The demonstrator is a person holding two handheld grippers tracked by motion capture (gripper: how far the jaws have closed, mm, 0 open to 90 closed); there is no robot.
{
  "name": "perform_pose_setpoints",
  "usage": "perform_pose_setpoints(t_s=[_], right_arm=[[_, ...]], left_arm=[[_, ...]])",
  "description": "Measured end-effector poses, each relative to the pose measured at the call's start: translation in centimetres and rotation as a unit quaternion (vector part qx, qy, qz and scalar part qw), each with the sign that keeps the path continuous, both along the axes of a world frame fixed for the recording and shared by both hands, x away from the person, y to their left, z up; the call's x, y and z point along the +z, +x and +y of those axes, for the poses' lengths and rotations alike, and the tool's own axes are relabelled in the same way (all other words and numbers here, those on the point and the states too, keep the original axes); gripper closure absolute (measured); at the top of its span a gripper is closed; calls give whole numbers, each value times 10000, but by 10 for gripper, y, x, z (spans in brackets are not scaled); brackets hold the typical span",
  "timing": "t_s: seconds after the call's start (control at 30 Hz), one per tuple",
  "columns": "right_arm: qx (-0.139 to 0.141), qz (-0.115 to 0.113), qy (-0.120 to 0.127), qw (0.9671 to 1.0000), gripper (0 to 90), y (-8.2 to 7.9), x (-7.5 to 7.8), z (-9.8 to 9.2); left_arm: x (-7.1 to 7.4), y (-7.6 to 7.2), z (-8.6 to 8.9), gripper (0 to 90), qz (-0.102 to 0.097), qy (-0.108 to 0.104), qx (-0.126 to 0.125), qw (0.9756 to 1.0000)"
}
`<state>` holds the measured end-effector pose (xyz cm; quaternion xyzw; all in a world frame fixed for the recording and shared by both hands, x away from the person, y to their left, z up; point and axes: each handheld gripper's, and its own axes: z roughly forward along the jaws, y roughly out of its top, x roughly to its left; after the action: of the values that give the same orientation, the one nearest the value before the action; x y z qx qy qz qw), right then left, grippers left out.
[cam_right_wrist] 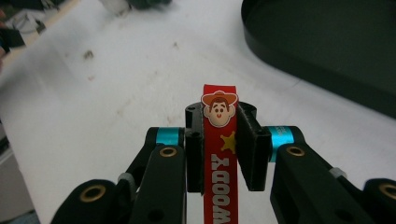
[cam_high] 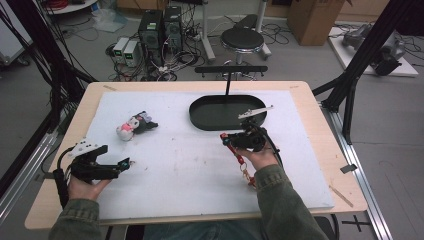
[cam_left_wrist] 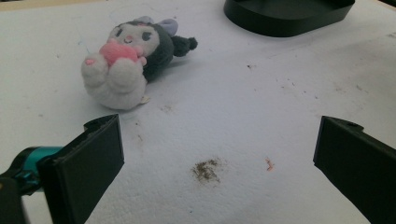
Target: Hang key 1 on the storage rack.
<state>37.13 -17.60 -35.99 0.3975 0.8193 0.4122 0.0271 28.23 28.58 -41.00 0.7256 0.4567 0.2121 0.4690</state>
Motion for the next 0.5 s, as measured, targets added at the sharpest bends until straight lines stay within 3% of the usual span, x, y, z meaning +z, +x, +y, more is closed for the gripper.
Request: perform_pose_setpoints(t_s=[0.07, 0.13, 0.5], right_arm=[[-36, -113, -20, 9999, 752, 2, 8, -2], [-85, -150, 176, 9997, 752, 5, 16, -5], [-206, -340, 538, 9978, 752, 20, 52, -12]], left_arm=[[0, -1, -1, 20, -12, -22, -14, 10000], [-1, -1, -2, 20, 6, -21, -45, 10000], [-1, 1, -2, 20, 43, -69, -64, 9999]])
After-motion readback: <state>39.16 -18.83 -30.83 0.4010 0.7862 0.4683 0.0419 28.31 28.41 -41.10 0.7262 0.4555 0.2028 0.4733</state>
